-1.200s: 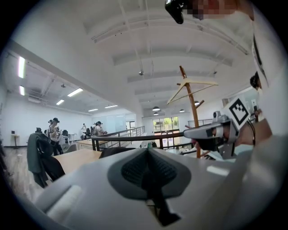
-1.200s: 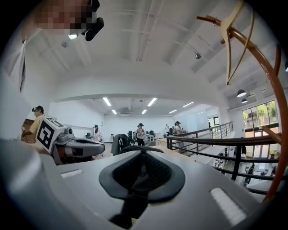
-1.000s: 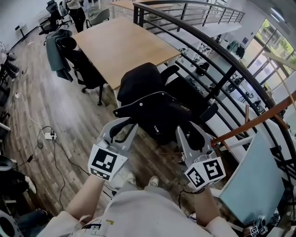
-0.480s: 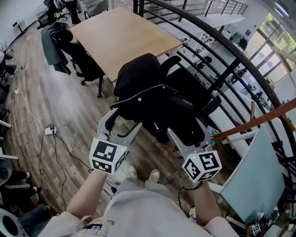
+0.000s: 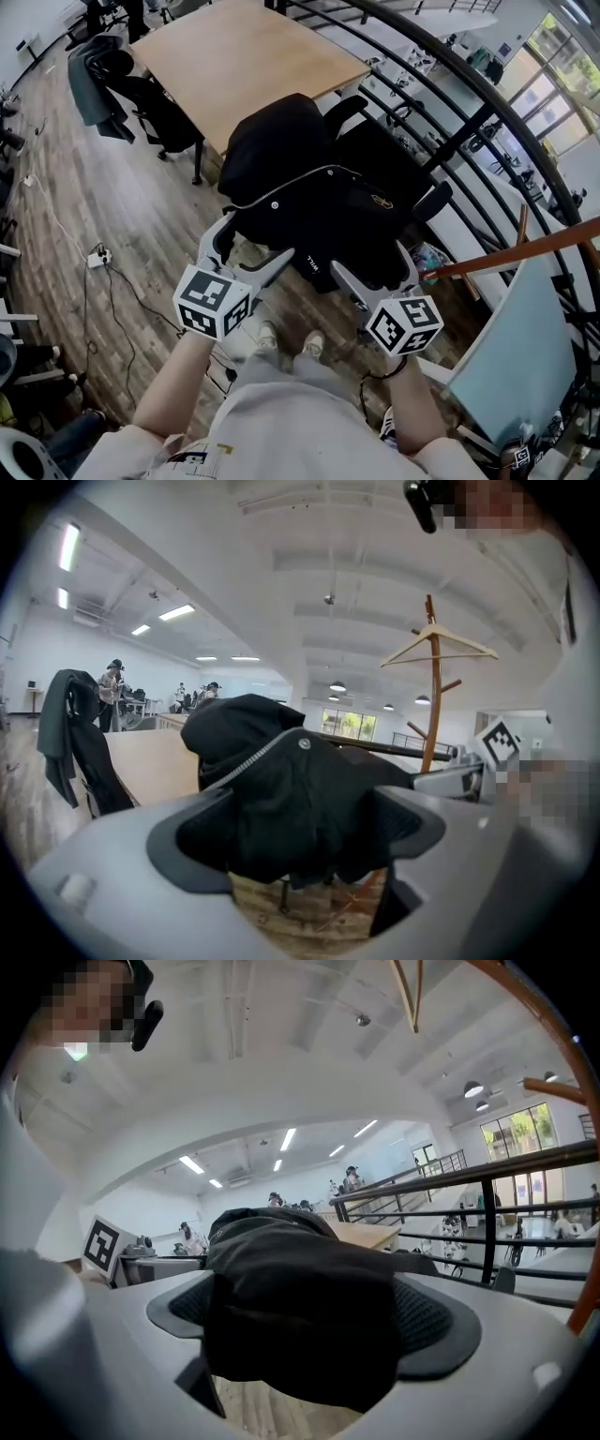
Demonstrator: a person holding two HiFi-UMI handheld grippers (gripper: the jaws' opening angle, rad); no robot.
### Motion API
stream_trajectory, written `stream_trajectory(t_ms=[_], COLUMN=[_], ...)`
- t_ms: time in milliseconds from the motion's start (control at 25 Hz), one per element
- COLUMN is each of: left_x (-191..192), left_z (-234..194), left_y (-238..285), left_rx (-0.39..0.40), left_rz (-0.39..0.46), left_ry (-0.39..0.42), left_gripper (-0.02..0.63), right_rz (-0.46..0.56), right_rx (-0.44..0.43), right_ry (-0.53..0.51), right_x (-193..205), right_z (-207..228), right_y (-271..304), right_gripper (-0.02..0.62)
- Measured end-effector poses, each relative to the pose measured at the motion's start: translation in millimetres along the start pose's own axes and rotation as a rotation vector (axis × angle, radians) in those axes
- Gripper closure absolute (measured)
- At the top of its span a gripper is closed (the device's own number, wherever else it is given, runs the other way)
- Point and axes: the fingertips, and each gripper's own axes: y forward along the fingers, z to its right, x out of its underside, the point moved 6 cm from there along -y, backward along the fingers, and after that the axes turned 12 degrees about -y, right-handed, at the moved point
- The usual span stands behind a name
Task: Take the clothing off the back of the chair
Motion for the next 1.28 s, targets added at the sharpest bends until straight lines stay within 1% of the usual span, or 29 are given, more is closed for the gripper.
stream_trajectory(t_ms=[120,200,400,480,640,760,840,960,1000,1080,1200,1280], left_x=[6.8,8.6,12.7,15.3,20.5,20.8,22.3,26.9,27.8,27.2,21.2,13.3], left_z=[-4.9,-6.3,-12.2,-15.6,-18.8,-15.9,-14.6,-11.3,-10.0,-8.1,-3.5,1.2], left_y=[13.4,20.2,32.9,37.1,44.6,49.4,51.0,52.7,52.8,51.9,46.0,39.5], left_rx=[0.011,0.018,0.034,0.04,0.057,0.059,0.057,0.076,0.083,0.097,0.112,0.119], left_rz=[-0.048,-0.061,-0.08,-0.086,-0.105,-0.111,-0.119,-0.132,-0.133,-0.13,-0.117,-0.093], left_ry=[0.005,0.007,0.023,0.016,0.007,0.045,0.077,0.093,0.093,0.088,0.082,0.079], left_gripper=[0.16,0.161,0.173,0.191,0.251,0.316,0.346,0.401,0.426,0.463,0.505,0.527], right_rz=[-0.049,-0.058,-0.081,-0.09,-0.103,-0.104,-0.104,-0.098,-0.092,-0.073,-0.033,0.006], right_rx=[0.002,0.004,-0.041,-0.065,-0.084,-0.094,-0.109,-0.122,-0.124,-0.128,-0.125,-0.119], right_ry=[0.008,0.014,0.025,0.023,0.005,-0.013,-0.013,-0.004,0.001,0.016,0.027,0.025], right_x=[13.5,17.5,25.5,28.0,32.1,32.2,34.3,38.8,39.4,38.1,28.4,18.1], right_z=[3.1,5.8,10.1,10.6,9.7,8.4,4.7,-1.6,-3.3,-5.3,-9.2,-13.4], right_y=[11.1,15.7,29.4,36.0,46.1,50.5,52.0,51.3,50.8,49.2,42.0,35.7], right_gripper=[0.006,0.018,0.083,0.122,0.249,0.345,0.422,0.512,0.53,0.543,0.549,0.552])
